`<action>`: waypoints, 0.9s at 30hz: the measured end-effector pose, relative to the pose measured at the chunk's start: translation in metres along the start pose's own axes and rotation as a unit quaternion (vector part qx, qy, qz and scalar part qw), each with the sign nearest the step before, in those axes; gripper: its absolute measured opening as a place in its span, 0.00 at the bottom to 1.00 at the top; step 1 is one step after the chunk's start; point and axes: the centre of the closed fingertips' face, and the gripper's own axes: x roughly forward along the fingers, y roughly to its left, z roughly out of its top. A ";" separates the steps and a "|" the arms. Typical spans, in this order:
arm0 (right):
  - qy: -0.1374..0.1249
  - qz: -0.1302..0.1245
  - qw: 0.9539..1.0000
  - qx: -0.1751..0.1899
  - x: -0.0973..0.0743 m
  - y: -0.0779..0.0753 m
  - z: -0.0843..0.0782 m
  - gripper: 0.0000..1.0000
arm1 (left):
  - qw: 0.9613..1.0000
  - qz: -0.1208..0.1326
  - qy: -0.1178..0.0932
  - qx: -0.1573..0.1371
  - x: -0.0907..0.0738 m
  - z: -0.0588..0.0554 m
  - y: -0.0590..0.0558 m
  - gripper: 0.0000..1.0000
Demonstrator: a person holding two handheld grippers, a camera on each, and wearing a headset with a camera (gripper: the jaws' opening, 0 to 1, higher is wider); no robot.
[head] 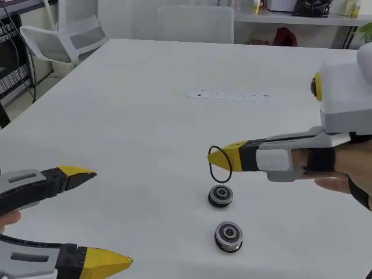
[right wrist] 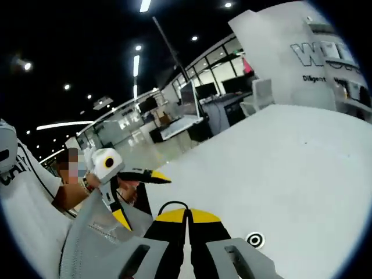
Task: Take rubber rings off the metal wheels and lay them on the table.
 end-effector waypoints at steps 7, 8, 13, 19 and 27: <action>0.038 -0.005 0.999 -0.010 0.022 -0.003 -0.010 0.00 | 1.000 0.006 0.006 -0.002 -0.001 -0.004 0.001 0.91; 0.048 -0.005 0.999 -0.011 0.025 -0.003 -0.014 0.00 | 1.000 0.006 0.006 -0.003 -0.001 -0.005 0.001 0.91; 0.102 -0.023 0.994 -0.024 0.042 -0.010 -0.045 0.00 | 1.000 0.007 0.011 -0.005 -0.001 -0.008 0.001 0.91; 0.123 -0.033 0.992 0.009 0.053 -0.021 -0.075 0.00 | 1.000 0.008 0.012 -0.009 -0.001 -0.010 0.002 0.91; 0.136 -0.058 0.989 0.024 0.058 -0.036 -0.091 0.00 | 1.000 0.011 0.015 -0.012 -0.002 -0.012 0.003 0.90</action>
